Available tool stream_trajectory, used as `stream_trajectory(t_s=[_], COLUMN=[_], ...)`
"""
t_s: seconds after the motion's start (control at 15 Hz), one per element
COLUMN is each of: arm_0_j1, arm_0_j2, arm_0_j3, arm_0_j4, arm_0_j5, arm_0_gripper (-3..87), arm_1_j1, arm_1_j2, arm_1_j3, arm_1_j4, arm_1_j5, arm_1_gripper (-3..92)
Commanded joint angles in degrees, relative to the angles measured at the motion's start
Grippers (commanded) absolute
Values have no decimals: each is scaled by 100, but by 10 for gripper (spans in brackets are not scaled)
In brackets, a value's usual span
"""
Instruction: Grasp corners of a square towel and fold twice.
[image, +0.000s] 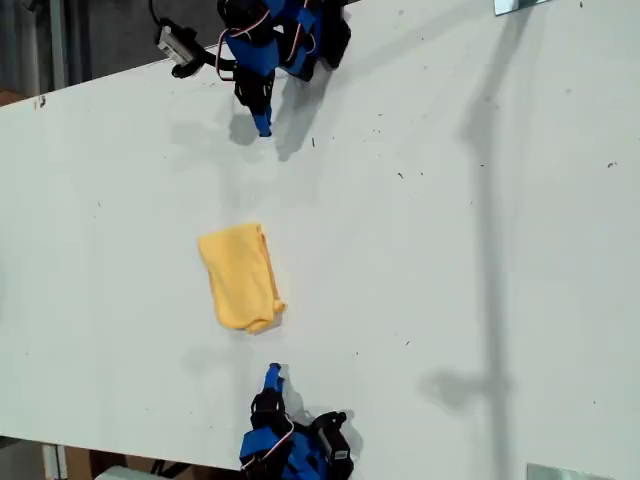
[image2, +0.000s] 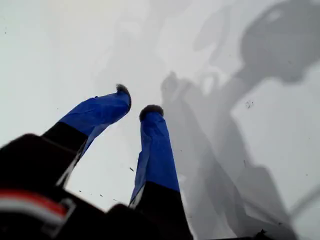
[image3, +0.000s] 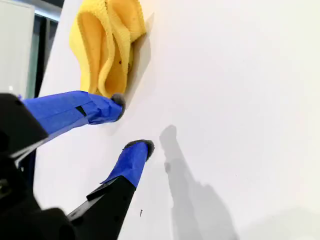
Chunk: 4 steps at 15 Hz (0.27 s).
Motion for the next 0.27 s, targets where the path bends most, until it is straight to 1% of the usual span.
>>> stream_trajectory(t_s=[0.0,0.2], arm_0_j1=[62,62], arm_0_j2=[44,44], arm_0_j3=[18,18], arm_0_j4=[-53,-53], arm_0_j5=[0,0], arm_0_gripper=[140,140], arm_1_j1=[0,18], arm_1_j2=[-35,-35], arm_1_j3=[-44,-35], arm_1_j4=[-62,-79], arm_1_j5=[35,35], arm_1_gripper=[90,76])
